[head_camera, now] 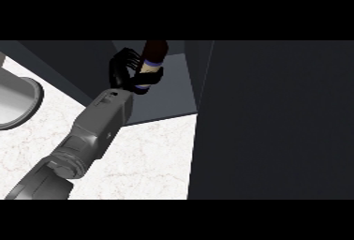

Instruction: Pick up the wine, place it into the cabinet and close the cabinet

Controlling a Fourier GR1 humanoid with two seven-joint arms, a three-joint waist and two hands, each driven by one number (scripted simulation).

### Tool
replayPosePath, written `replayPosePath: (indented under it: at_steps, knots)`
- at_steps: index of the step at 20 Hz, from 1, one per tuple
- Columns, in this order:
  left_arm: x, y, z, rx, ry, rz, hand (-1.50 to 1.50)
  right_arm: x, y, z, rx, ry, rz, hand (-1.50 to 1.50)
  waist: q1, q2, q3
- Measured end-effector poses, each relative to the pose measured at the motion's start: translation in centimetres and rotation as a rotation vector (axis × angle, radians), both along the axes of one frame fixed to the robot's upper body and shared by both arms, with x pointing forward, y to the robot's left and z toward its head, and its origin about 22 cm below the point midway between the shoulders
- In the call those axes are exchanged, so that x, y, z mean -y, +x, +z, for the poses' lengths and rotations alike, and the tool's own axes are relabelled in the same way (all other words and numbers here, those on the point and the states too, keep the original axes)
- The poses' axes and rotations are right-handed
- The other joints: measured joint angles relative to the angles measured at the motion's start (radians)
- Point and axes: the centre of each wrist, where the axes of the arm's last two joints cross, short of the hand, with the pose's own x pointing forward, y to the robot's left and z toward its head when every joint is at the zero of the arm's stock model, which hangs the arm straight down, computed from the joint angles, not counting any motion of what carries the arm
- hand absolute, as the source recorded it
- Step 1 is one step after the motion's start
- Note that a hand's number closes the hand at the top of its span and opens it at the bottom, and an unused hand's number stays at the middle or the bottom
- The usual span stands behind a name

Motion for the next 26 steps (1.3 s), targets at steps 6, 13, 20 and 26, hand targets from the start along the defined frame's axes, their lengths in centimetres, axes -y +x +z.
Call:
replayPosePath:
  at_steps: [6,13,20,26]
  knots:
    - [-0.2,-0.1,-0.2,-0.028,-0.014,-0.03,-1.5,-0.1,0.0,0.1,0.008,0.004,0.011,-1.5,-0.004,0.0,-0.001]
    - [-0.2,0.0,-0.1,-0.055,-0.056,-0.037,-1.5,-0.2,0.0,0.0,0.007,0.005,0.014,-1.5,-0.003,0.0,-0.002]
    - [0.1,0.0,0.1,-0.033,-0.062,-0.083,-1.5,-0.3,-0.1,-0.1,0.006,0.001,0.021,-1.5,0.004,-0.001,-0.008]
    - [1.3,-0.1,0.2,-0.016,-0.1,-0.269,-1.5,-0.4,0.0,0.0,0.003,0.009,0.017,-1.5,0.03,-0.009,-0.013]
